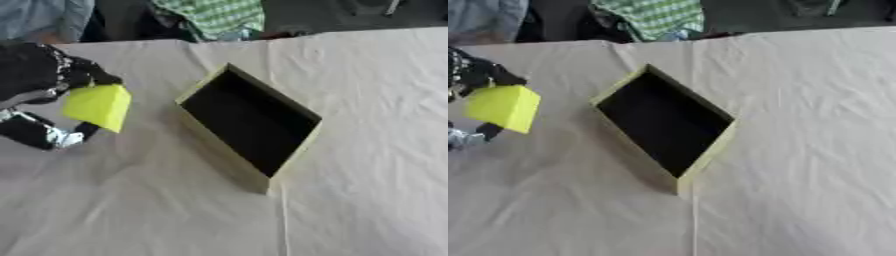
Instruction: Pick up objects on the table and place them in the box.
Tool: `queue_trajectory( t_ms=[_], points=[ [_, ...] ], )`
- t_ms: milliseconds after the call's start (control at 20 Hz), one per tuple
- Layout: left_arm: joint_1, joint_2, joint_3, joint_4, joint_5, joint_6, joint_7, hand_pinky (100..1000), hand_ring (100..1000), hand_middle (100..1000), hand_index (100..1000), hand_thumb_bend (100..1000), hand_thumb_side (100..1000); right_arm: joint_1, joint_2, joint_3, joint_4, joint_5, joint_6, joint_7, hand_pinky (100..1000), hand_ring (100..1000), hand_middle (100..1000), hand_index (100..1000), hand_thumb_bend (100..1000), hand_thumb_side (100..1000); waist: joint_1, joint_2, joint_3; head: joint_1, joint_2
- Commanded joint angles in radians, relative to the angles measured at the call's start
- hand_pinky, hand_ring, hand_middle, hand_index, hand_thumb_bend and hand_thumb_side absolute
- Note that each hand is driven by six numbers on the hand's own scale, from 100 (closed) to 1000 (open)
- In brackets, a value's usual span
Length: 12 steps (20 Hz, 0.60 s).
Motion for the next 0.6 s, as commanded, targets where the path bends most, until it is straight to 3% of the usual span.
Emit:
queue_trajectory(
  t_ms=[50, 250, 600],
  points=[
    [-0.079, -0.050, 0.027, 0.074, -0.018, -0.010, 0.032, 462, 302, 356, 431, 100, 555, -0.023, -0.030, -0.010, -0.017, -0.007, -0.006, 0.005, 786, 613, 610, 842, 100, 704, 0.014, -0.040, -0.001, 0.004, 0.014],
    [-0.171, -0.185, 0.056, 0.136, -0.115, -0.008, 0.072, 460, 292, 357, 413, 100, 567, -0.041, -0.026, -0.007, -0.017, -0.015, -0.012, 0.012, 786, 616, 612, 841, 100, 701, 0.010, -0.045, -0.004, 0.012, 0.025],
    [-0.234, -0.386, 0.100, 0.191, -0.443, 0.048, 0.113, 472, 304, 360, 391, 100, 563, -0.061, -0.007, -0.004, -0.017, -0.027, -0.016, 0.015, 786, 616, 612, 841, 100, 704, 0.002, -0.037, -0.021, 0.042, 0.016]
  ],
)
